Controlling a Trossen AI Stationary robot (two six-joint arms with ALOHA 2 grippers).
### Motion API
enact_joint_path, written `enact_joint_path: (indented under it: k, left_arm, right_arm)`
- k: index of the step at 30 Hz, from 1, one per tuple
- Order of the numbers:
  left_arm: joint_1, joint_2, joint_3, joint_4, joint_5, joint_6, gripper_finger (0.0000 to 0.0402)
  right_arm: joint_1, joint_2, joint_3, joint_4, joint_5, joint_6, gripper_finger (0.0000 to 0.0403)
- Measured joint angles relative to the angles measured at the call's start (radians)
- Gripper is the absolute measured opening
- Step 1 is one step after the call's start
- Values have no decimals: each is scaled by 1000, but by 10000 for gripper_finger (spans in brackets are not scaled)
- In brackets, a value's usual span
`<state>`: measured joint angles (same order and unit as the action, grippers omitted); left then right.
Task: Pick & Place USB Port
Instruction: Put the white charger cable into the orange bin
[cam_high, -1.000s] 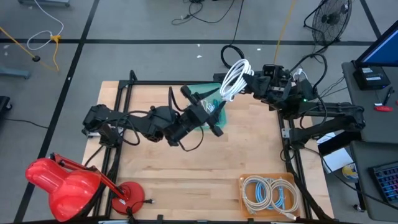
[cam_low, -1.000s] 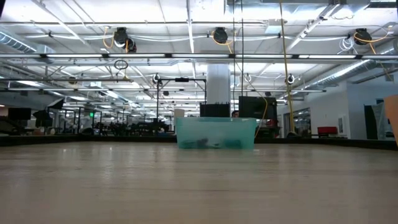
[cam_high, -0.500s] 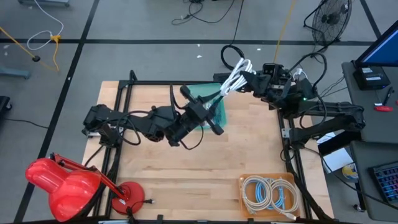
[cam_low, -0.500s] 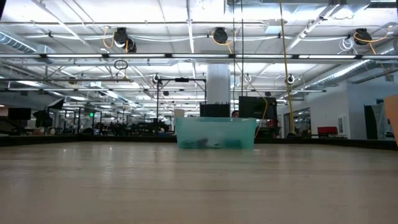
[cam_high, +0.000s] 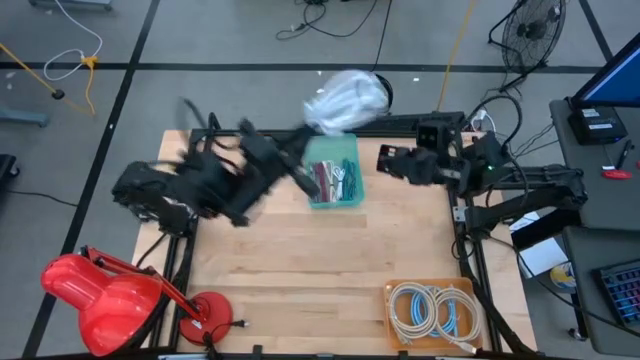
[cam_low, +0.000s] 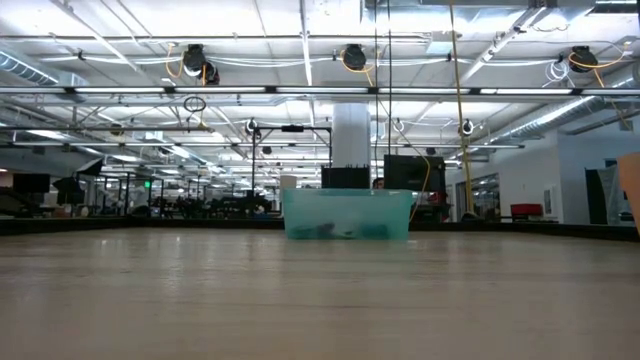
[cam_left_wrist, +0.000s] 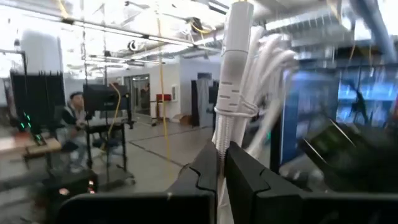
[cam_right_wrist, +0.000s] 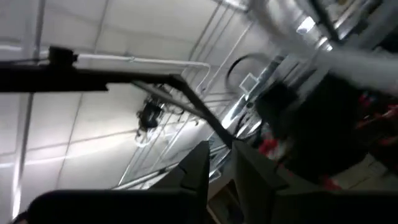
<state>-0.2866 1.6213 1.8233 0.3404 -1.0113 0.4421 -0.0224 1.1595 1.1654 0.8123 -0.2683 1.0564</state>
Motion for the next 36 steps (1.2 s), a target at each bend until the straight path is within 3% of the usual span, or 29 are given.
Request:
enact_joint_path:
  k: [7, 13, 20, 25, 29, 36]
  left_arm:
    - [-13, -124, 2, -194, 45, -258, 9]
    - [-13, -196, 1, -481, 113, -686, 9]
    - [-39, -253, 1, -852, 156, -1104, 9]
    - [-38, -271, 2, -1176, 183, -1382, 9]
    - [-43, -266, 0, -1295, 194, -1460, 9]
    - [-31, -238, -54, -1302, 225, -1456, 9]
  right_arm:
    - [56, 1, 1, -152, 18, -81, 120]
    - [91, -5, 2, -377, 188, -300, 170]
    - [178, -35, 1, -785, 591, -447, 179]
    - [274, -37, 1, -847, 856, -493, 171]
    - [314, -15, 2, -847, 983, -497, 170]
    - [315, 73, 2, -847, 1107, -470, 170]
